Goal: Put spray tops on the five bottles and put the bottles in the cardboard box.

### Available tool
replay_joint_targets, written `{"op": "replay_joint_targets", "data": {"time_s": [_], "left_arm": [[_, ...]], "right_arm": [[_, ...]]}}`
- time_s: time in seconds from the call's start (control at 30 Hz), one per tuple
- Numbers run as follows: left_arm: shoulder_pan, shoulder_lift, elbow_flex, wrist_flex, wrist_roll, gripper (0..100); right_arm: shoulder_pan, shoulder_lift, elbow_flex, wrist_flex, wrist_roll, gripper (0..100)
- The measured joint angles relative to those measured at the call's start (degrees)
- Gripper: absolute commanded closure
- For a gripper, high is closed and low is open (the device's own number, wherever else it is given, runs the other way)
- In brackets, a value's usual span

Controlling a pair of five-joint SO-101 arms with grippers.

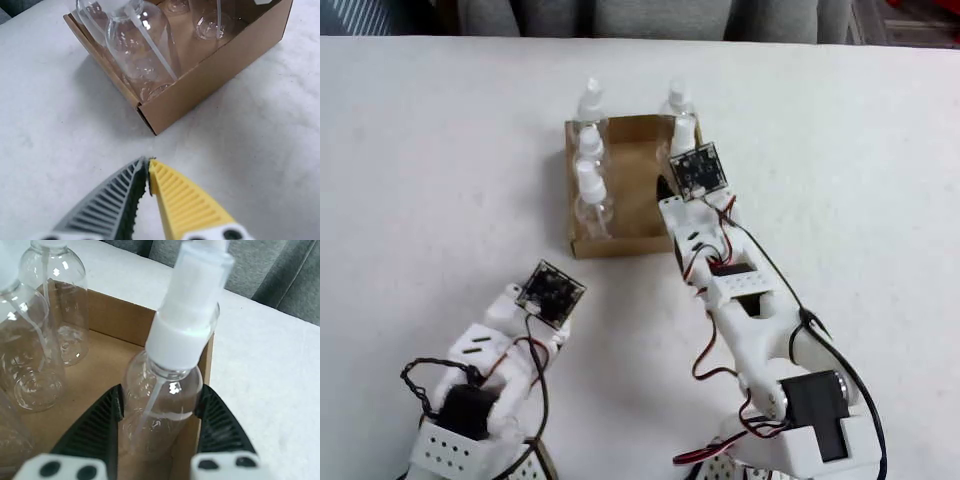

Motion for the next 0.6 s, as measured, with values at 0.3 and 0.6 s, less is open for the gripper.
{"op": "replay_joint_targets", "data": {"time_s": [0.3, 0.6], "left_arm": [[0.0, 0.0, 0.0, 0.0, 0.0, 97], [0.0, 0.0, 0.0, 0.0, 0.0, 97]], "right_arm": [[-0.53, 0.26, 0.0, 0.0, 0.0, 86.1], [-0.53, 0.26, 0.18, 0.0, 0.0, 85.7]]}}
